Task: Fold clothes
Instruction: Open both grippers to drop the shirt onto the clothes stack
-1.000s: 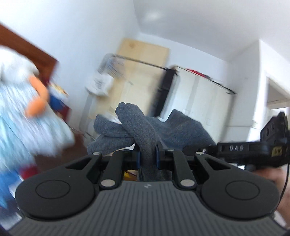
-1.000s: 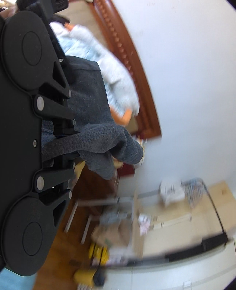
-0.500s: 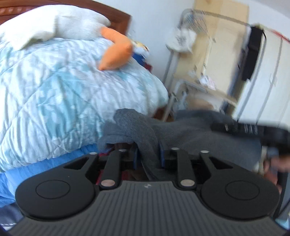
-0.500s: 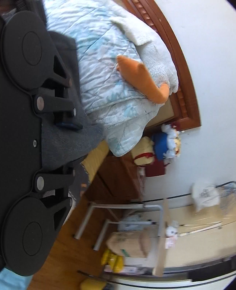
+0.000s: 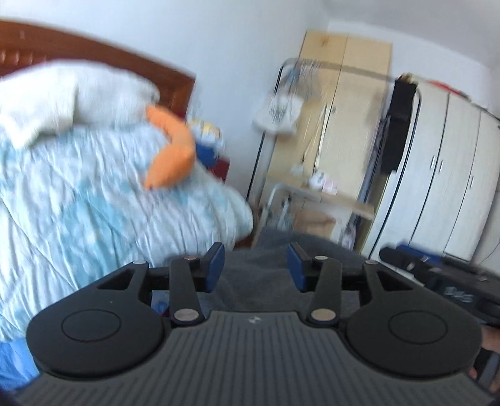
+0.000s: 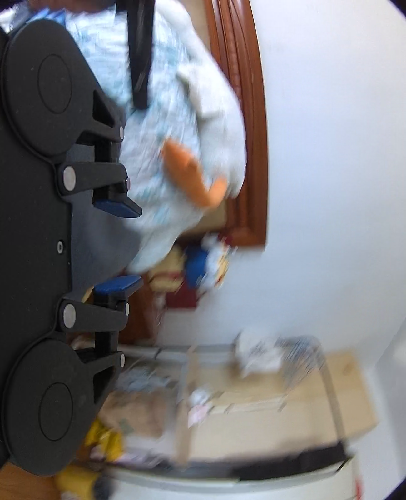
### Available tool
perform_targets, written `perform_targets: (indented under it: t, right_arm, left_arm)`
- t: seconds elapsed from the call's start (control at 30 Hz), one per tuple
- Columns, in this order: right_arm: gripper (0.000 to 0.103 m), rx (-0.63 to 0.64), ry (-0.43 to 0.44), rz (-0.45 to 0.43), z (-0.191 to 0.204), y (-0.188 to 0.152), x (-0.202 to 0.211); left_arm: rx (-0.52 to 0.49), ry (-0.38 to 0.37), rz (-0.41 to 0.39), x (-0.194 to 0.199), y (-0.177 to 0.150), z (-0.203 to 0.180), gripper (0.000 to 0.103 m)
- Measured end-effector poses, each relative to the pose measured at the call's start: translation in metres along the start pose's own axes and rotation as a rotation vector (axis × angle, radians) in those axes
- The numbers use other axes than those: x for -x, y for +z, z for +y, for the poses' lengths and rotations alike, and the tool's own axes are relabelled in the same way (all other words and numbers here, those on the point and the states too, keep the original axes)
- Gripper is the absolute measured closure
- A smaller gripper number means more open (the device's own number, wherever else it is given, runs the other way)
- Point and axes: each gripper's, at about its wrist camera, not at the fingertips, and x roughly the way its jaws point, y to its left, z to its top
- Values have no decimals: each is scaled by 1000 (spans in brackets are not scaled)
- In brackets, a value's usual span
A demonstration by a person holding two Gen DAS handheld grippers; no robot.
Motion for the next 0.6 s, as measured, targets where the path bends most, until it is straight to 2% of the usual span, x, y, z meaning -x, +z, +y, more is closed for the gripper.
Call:
perform_targets:
  t: [0.07,0.1,0.13,0.2,0.33,0.47,0.5,0.53,0.57,0.6]
  right_arm:
    - [55,-7,81,76,7,2,-18]
    - [54,7,75,132,10,0,-32]
    - [55,29,31,173,11,-6,-44]
    - [61,19,-43,224,2,-25,-64]
    - [64,-102,-87,221,-16,-40,-66]
    - [65,-44,-130,168,-1,-40,-45]
    - [62,-8,-180,126,7,-40,-28]
    - [49,0,-244,75,13,-42,-2]
    - [41,-13,-308,27,19,-45,28]
    - [30,-53,-329,11,20,-49,56]
  left_arm:
    - [30,-8,103,-20,-5,10,59]
    - [40,-9,129,-28,-11,14,59]
    - [49,-10,143,-34,-18,19,59]
    - [54,-16,114,-37,-30,24,60]
    - [22,-55,106,-33,-41,22,60]
    - [-10,-19,99,-32,-41,14,61]
    - [-25,-12,89,-30,-37,11,61]
    - [-39,2,85,-26,-33,9,59]
    - [-52,22,83,-21,-29,8,56]
    - [-67,40,84,-14,-25,5,45]
